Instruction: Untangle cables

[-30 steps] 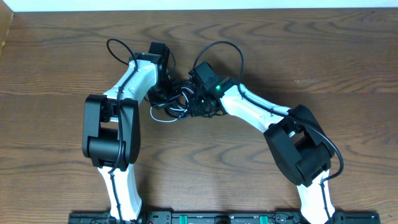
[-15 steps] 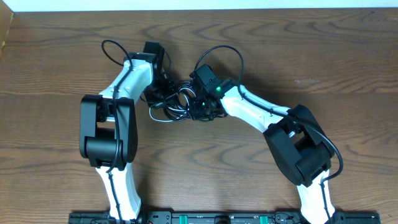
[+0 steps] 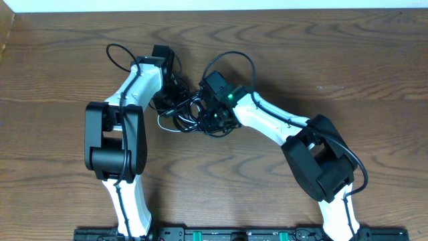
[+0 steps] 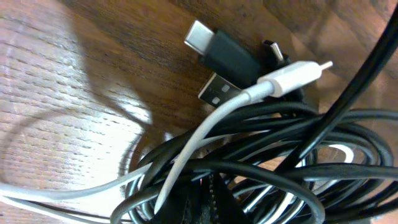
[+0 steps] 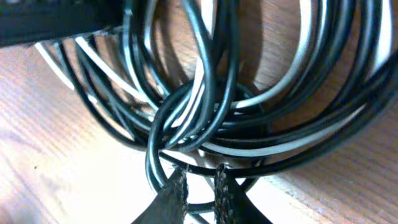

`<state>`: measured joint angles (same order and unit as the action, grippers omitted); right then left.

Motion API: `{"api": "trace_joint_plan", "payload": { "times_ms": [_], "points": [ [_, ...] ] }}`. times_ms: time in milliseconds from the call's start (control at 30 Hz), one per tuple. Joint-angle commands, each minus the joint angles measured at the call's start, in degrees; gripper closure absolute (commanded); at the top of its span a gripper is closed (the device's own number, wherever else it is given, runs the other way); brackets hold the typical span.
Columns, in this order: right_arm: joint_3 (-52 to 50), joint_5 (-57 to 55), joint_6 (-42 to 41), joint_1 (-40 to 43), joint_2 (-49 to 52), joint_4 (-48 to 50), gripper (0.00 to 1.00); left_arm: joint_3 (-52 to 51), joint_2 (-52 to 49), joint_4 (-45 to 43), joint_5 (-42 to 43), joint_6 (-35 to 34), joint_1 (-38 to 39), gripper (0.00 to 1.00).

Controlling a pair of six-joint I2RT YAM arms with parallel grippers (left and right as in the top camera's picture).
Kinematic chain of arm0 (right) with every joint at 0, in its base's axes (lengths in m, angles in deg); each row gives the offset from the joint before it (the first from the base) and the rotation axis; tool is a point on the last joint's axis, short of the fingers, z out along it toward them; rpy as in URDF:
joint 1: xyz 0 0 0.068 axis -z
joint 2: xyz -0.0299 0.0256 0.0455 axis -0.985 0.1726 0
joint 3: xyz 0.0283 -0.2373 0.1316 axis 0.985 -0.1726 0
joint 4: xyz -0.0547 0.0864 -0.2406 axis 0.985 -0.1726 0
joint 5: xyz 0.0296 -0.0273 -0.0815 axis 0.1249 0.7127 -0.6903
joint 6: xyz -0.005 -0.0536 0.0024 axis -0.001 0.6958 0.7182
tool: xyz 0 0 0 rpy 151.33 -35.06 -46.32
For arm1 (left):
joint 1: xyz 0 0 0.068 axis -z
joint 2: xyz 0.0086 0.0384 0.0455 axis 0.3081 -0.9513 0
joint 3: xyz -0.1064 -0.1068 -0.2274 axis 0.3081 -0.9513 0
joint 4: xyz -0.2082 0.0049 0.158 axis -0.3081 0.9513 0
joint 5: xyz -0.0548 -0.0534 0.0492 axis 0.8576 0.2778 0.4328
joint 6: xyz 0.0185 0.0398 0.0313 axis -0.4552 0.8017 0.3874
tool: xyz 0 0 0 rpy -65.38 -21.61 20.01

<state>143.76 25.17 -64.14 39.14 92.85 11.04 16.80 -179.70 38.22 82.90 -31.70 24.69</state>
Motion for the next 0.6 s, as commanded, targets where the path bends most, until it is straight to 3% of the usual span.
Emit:
{"api": "trace_joint_plan", "payload": {
  "times_ms": [0, 567],
  "points": [
    [2.34, -0.74, 3.32, -0.37, 0.39, 0.09, 0.86, 0.07, -0.74, 0.02, -2.25, -0.94, -0.94, 0.92],
    [2.21, -2.43, 3.3, -1.31, 0.39, 6.97, 0.87, 0.07, -0.74, 0.02, -2.27, -0.92, -0.94, 0.92]
  ]
}}
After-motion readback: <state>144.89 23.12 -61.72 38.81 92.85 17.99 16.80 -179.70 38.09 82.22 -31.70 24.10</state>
